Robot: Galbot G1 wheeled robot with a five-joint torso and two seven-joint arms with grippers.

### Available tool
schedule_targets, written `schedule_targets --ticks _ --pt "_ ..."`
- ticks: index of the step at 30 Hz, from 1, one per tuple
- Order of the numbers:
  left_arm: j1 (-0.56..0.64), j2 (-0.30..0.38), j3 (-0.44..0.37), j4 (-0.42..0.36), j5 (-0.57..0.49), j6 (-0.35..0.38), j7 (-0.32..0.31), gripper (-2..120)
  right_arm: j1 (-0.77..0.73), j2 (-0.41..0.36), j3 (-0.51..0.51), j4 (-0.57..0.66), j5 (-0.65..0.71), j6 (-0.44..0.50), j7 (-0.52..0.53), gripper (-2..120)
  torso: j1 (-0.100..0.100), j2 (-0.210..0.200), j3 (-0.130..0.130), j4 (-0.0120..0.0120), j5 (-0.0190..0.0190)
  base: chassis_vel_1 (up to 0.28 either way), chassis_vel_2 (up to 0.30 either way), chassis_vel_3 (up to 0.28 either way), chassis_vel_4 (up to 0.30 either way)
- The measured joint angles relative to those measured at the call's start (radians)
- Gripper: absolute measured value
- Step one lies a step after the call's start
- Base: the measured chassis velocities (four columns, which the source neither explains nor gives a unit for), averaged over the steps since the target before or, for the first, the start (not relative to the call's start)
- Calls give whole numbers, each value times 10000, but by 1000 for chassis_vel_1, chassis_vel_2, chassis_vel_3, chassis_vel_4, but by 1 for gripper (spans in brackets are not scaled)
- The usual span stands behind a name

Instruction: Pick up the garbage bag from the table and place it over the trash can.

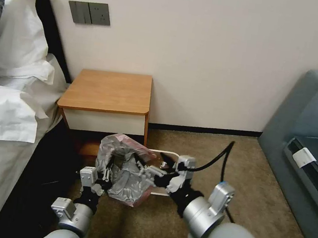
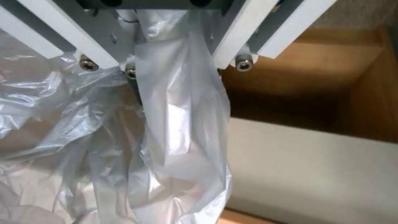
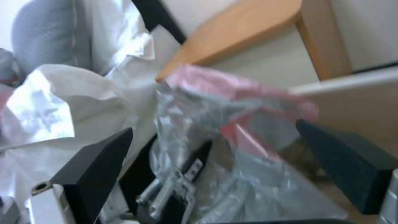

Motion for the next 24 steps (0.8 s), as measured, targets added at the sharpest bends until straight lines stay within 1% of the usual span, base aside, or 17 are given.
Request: schedule_targets --ticks 3,10,12,13,16,17,19,21,22,24 --pt "8 0 -12 -99 105 -134 51 7 352 243 -248 -310 292 -2 373 100 0 0 0 0 -1 0 0 0 0" --pt "36 25 -22 -175 302 -299 163 7 694 575 -474 -887 349 46 746 100 0 0 1 0 -1 0 0 0 0" --pt "45 59 -23 -272 327 -304 193 7 823 743 -519 -1267 216 185 790 92 0 0 1 0 -1 0 0 0 0" --pt "45 59 -23 -272 327 -304 193 7 823 743 -519 -1267 216 185 790 92 0 0 1 0 -1 0 0 0 0" --pt "72 77 -29 -328 337 -304 197 7 910 828 -520 -1512 98 287 786 79 0 0 1 0 -1 0 0 0 0" --pt "72 77 -29 -328 337 -304 197 7 910 828 -520 -1512 98 287 786 79 0 0 1 0 -1 0 0 0 0" --pt "103 91 -37 -370 344 -304 198 7 942 870 -519 -1582 42 328 746 68 0 0 1 0 -1 0 0 0 0" --pt "116 96 -40 -404 344 -304 198 7 945 890 -519 -1618 -16 343 699 61 0 0 1 0 -1 0 0 0 0" --pt "116 96 -40 -404 344 -304 198 7 945 890 -519 -1618 -16 343 699 61 0 0 1 0 -1 0 0 0 0" --pt "114 101 -41 -424 343 -304 198 7 918 905 -523 -1649 -133 359 608 50 0 0 1 0 -1 0 0 0 0"
